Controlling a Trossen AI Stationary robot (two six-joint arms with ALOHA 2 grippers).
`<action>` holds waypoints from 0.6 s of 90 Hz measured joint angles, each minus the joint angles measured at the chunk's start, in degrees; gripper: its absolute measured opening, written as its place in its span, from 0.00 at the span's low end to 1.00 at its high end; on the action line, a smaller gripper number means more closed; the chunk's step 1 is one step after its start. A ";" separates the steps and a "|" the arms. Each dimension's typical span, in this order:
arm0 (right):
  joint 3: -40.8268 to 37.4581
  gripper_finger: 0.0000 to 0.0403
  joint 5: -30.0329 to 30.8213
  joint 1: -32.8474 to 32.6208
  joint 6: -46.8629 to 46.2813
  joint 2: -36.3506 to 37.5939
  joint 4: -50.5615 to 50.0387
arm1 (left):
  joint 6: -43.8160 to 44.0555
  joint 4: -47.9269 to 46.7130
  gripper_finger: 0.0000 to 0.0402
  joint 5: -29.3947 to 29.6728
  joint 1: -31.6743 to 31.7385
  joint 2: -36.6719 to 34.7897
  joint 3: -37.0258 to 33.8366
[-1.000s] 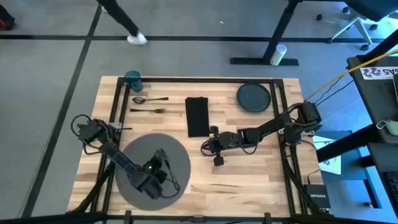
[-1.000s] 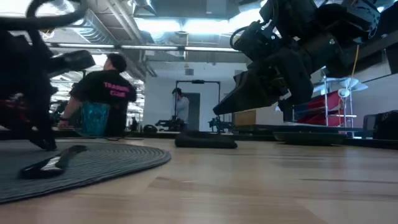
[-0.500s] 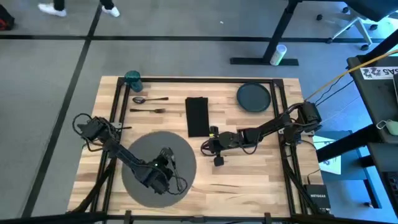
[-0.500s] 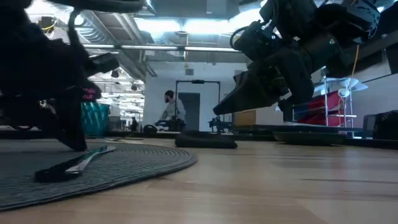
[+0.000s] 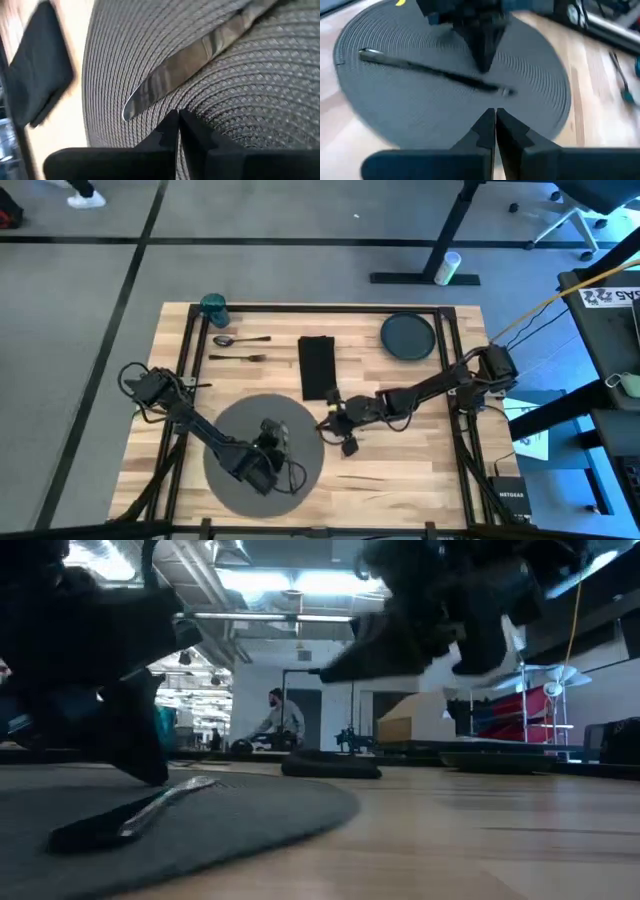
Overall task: Set table place
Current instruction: Adjust the black table mat
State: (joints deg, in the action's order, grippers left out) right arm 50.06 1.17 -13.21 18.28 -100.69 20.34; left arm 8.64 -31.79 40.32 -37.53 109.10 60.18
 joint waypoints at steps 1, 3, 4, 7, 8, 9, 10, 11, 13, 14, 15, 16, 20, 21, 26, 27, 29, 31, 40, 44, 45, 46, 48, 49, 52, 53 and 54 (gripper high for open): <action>0.29 0.00 0.17 -0.09 0.28 0.01 -0.47 | -0.09 0.60 0.00 0.00 0.09 0.00 -0.05; 0.78 0.00 0.51 -0.16 0.78 0.01 -1.32 | -0.10 1.75 0.00 0.02 0.22 0.00 -0.09; 0.97 0.00 0.68 -0.22 1.20 0.01 -1.78 | -0.10 2.27 0.00 0.00 0.30 0.00 -0.09; 1.39 0.00 0.95 -0.43 1.76 0.01 -2.84 | -0.06 3.61 0.00 -0.02 0.63 0.00 -0.09; 1.47 0.00 1.01 -0.44 1.93 0.01 -3.05 | -0.05 3.95 0.00 -0.02 0.75 0.00 -0.09; 1.52 0.00 1.06 -0.44 2.13 0.01 -3.19 | -0.03 4.28 0.00 -0.02 0.86 0.00 -0.09; 1.57 0.00 1.10 -0.44 2.38 0.01 -3.30 | 0.00 4.51 0.00 -0.02 0.96 0.00 -0.09; 1.62 0.00 1.14 -0.44 2.62 0.01 -3.37 | 0.03 4.70 0.00 0.01 1.08 0.00 -0.09; 1.68 0.00 1.14 -0.44 2.86 0.01 -3.37 | 0.17 4.93 0.00 0.16 1.28 0.00 -0.09; 1.70 0.00 1.14 -0.44 2.93 0.01 -3.39 | 0.25 4.98 0.00 0.28 1.37 0.00 -0.09; 1.71 0.00 1.14 -0.44 2.99 0.01 -3.44 | 0.30 4.98 0.00 0.42 1.45 0.00 -0.09; 1.71 0.00 1.14 -0.44 3.02 0.01 -3.54 | 0.37 4.98 0.00 0.57 1.53 0.00 -0.09; 1.73 0.00 1.14 -0.44 2.99 0.01 -4.35 | 0.86 4.79 0.00 1.69 1.72 -0.02 -0.09; 1.73 0.00 1.15 -0.44 2.97 0.01 -4.63 | 1.00 4.66 0.00 2.01 1.72 -0.10 -0.08; 1.71 0.00 1.17 -0.45 2.78 -0.04 -5.82 | 1.68 3.49 0.00 3.10 1.69 -0.77 0.33; 1.71 0.00 1.18 -0.46 2.74 -0.07 -5.93 | 1.83 3.32 0.00 3.24 1.67 -1.00 0.42; 1.71 0.00 1.18 -0.44 2.57 -0.22 -5.89 | 2.36 2.96 0.00 3.40 1.62 -1.61 0.61; 1.71 0.00 1.18 -0.44 2.28 -0.39 -5.69 | 3.08 2.53 0.00 3.43 1.55 -2.28 0.79; 1.71 0.00 1.18 -0.45 1.19 -0.63 -6.03 | 8.65 -1.62 0.00 3.78 0.89 -5.70 1.40; 1.71 0.00 1.18 -0.75 0.81 -1.02 -5.30 | 12.11 -4.29 0.00 3.79 0.12 -7.12 1.40; 1.72 0.00 1.18 -0.76 0.61 -1.14 -4.99 | 13.07 -4.92 0.00 3.81 -0.12 -7.43 1.40; 1.73 0.00 1.19 -0.78 0.44 -1.27 -4.73 | 14.03 -5.56 0.00 3.82 -0.38 -7.73 1.40; 1.73 0.00 1.21 -0.86 0.23 -1.53 -4.38 | 16.11 -6.82 0.00 3.82 -0.96 -8.29 1.40; 1.73 0.00 1.21 -0.93 0.15 -1.66 -4.25 | 17.19 -7.44 0.00 3.82 -1.28 -8.55 1.40; 1.73 0.00 1.23 -1.12 -0.17 -2.20 -3.54 | 20.32 -9.28 0.00 3.82 -2.27 -9.19 1.39; 1.79 0.00 1.22 -1.14 -0.24 -2.46 -3.27 | 21.34 -9.86 0.00 3.81 -2.66 -9.34 1.38; 1.90 0.00 1.21 -1.16 -0.30 -2.71 -3.09 | 22.38 -10.36 0.00 3.80 -3.04 -9.46 1.38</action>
State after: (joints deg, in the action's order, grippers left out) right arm 51.97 2.38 -14.37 17.98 -103.40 17.25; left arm 31.02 -42.15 44.12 -40.58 99.63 61.56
